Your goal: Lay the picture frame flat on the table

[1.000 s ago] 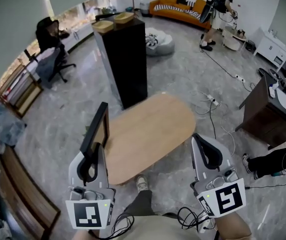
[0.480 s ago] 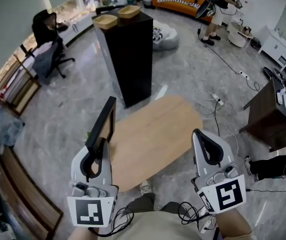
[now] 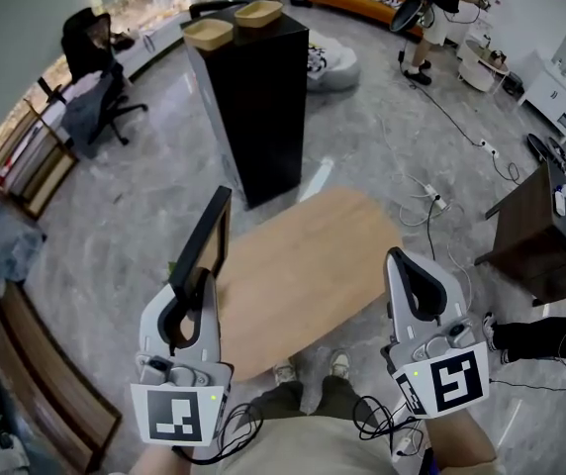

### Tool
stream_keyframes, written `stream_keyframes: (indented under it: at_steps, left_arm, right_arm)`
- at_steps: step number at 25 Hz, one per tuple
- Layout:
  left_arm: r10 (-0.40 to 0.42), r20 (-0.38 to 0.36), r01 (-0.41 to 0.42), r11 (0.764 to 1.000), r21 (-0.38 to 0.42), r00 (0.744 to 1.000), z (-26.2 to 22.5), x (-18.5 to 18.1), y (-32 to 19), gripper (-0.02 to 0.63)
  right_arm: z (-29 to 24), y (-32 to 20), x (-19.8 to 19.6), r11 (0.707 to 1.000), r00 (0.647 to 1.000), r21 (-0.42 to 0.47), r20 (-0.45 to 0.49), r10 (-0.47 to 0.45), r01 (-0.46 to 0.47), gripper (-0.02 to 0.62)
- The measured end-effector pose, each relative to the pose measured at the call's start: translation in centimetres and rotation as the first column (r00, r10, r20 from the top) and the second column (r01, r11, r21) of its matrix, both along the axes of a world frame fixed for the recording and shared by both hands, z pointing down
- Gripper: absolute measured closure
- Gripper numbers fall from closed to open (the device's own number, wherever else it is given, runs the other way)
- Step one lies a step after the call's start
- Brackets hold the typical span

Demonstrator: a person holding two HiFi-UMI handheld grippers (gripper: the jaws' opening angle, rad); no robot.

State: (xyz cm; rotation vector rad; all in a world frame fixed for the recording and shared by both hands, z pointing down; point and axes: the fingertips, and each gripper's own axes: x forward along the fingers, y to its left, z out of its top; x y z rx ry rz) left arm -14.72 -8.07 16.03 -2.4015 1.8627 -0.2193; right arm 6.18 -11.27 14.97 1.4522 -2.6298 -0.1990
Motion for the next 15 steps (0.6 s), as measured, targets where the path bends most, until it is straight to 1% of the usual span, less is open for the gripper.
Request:
stream_keyframes:
  at_steps: [8, 11, 15]
  left_arm:
    - [-0.047, -0.005, 0.047, 0.999, -0.021, 0.999, 0.3, 1.4, -2.0, 0.574]
    - [-0.043, -0.013, 0.042, 0.999, -0.032, 0.999, 1.0, 2.1, -2.9, 0.574]
    - [-0.017, -0.018, 0.015, 0.997, -0.071, 1.000, 2.6, 3.6, -4.2, 0.574]
  right_arm:
    - [0.7, -2.6, 1.2, 0.999, 0.999, -0.025, 0.004, -0.040, 0.040, 0.593]
    - [1.1, -3.5, 1.6, 0.998, 0.999, -0.032, 0.000, -0.048, 0.048, 0.594]
    - [2.2, -4.8, 2.1, 0.997, 0.999, -0.052, -0.003, -0.052, 0.052, 0.593]
